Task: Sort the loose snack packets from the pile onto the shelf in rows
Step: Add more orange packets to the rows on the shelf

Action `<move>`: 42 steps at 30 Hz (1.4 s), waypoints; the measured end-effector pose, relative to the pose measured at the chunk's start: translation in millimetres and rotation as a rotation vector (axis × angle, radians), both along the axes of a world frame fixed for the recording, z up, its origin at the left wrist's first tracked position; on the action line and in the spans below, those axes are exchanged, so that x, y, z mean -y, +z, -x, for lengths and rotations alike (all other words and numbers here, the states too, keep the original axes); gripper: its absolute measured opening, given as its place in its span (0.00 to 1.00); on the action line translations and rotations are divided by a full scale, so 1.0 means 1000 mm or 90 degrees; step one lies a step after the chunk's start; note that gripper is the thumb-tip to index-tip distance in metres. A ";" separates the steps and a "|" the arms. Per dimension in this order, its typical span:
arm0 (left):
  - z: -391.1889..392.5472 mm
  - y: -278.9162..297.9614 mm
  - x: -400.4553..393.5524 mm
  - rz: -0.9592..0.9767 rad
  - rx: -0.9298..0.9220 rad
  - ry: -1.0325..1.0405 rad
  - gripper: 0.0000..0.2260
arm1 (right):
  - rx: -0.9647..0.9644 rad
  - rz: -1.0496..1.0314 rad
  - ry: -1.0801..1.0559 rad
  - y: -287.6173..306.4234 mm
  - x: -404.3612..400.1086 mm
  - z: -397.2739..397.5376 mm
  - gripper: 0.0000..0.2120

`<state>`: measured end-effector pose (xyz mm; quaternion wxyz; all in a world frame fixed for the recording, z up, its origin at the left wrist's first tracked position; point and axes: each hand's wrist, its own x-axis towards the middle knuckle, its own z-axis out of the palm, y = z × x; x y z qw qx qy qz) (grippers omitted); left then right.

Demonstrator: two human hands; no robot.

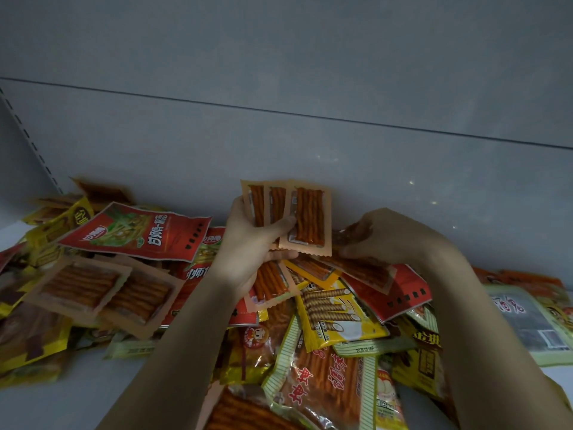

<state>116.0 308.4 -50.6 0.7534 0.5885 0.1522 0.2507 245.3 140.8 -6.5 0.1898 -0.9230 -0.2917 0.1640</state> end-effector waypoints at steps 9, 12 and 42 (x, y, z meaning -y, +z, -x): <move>0.000 -0.001 0.001 -0.002 0.005 -0.005 0.22 | -0.042 0.054 0.114 0.005 0.003 0.000 0.14; 0.000 -0.001 0.000 0.007 0.010 0.000 0.20 | -0.060 0.010 0.071 0.012 0.008 0.001 0.21; 0.001 0.047 0.059 -0.067 -0.025 -0.087 0.19 | -0.149 -0.558 -0.230 0.015 0.064 0.046 0.06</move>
